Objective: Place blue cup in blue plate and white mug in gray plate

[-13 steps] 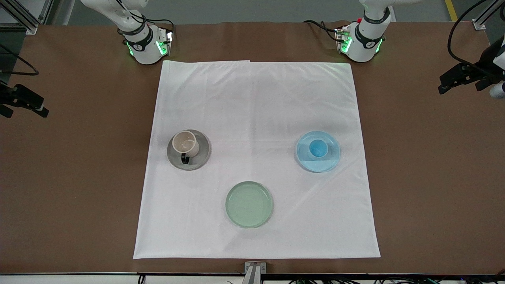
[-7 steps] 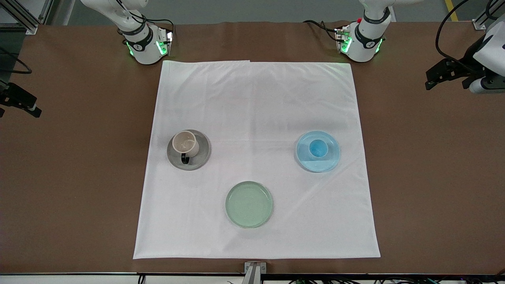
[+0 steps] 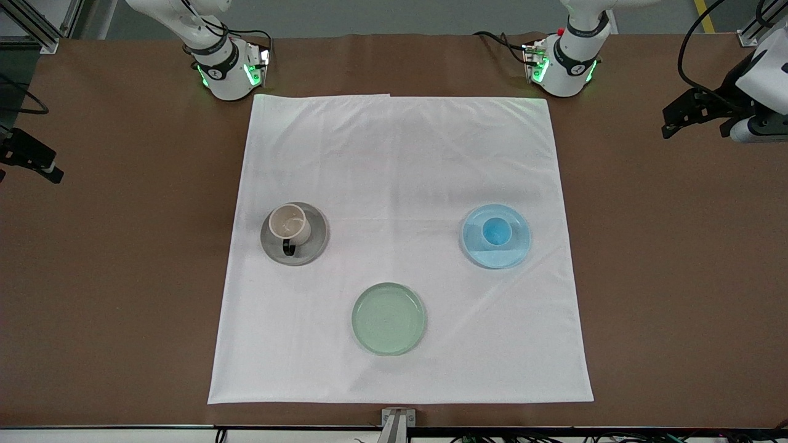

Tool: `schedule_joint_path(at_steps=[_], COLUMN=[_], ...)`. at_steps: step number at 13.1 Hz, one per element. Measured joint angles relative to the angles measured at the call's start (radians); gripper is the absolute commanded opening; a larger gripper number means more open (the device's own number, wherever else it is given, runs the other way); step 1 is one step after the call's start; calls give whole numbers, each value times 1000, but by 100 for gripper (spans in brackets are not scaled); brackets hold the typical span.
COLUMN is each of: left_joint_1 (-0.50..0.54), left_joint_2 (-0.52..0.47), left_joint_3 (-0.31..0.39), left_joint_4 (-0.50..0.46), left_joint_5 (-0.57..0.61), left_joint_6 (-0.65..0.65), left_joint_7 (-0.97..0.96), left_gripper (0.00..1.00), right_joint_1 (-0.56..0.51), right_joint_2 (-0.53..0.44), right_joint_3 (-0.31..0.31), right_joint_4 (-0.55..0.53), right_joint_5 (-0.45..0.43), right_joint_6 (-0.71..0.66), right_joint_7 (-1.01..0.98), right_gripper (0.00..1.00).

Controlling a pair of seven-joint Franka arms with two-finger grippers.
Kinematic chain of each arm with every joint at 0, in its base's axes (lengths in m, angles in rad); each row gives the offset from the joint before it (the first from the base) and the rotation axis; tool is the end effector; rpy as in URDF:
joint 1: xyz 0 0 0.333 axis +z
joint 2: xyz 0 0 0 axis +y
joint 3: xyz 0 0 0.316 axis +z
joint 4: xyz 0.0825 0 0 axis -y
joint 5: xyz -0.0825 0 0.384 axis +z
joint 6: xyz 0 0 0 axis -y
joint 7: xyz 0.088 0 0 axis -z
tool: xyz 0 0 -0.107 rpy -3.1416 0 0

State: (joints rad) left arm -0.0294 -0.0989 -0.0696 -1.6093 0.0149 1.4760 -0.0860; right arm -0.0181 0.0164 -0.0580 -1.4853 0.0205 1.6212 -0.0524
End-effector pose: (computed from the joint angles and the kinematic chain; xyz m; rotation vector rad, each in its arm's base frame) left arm 0.5110 -0.0511 0.6511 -3.1163 0.0177 0.0506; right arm 0.5637 -0.0406 0.6607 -3.1239 0.0366 -0.1885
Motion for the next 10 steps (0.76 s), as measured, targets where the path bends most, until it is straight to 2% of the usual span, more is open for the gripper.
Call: schedule_joint_path(at_steps=[10], left_joint_1=[5], left_joint_2=[27], left_joint_3=[1], left_joint_4=[22], left_joint_5=[4], left_joint_6=[4], left_joint_7=[0], left_gripper=[100], right_joint_1=[0], right_joint_2=[3], right_joint_3=[0], right_joint_4=[1], right_joint_5=[0], right_joint_6=[0], right_joint_7=[0], right_gripper=[100])
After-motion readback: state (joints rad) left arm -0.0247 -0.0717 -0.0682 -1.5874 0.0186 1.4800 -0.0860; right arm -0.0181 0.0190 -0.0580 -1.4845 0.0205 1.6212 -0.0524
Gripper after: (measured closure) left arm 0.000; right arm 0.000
